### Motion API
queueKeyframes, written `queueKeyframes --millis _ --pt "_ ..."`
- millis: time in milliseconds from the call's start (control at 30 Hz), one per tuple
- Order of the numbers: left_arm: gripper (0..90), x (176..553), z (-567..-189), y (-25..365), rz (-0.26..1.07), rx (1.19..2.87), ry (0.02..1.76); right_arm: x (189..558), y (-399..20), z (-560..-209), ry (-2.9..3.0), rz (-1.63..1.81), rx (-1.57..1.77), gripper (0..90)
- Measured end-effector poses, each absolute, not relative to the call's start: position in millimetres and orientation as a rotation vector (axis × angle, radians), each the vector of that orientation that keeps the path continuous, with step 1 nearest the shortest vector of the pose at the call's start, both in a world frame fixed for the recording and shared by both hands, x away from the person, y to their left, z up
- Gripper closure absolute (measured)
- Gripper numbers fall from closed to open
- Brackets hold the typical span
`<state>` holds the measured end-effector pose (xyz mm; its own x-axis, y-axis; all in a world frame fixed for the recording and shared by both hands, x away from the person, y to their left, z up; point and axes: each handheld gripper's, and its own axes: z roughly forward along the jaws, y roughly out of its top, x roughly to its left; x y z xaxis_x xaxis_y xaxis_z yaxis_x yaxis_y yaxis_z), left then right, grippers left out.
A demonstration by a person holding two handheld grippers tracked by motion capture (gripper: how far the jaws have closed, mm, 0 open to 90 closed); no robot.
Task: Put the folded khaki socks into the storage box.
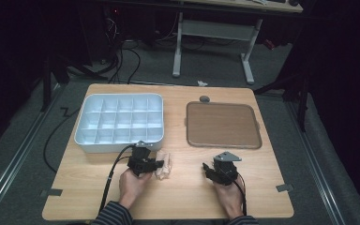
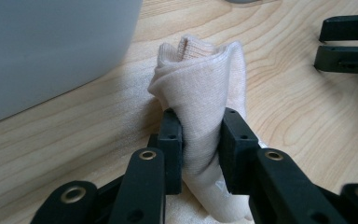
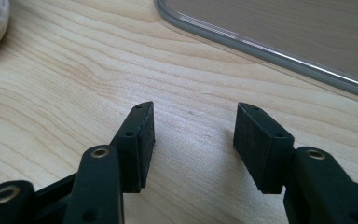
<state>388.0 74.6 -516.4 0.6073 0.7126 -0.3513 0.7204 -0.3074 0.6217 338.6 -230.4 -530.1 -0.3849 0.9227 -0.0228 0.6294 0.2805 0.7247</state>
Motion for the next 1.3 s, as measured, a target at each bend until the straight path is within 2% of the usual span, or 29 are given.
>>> queueKeyframes --millis 233,1300 --pt "73.8 383.5 -513.1 75.1 0.010 2.073 1.084 341.2 -230.2 -531.6 2.131 0.910 1.363 43.6" --pt "74.2 377.6 -496.3 97.4 0.001 2.054 1.043 341.8 -229.5 -531.7 2.134 0.910 1.367 41.4"
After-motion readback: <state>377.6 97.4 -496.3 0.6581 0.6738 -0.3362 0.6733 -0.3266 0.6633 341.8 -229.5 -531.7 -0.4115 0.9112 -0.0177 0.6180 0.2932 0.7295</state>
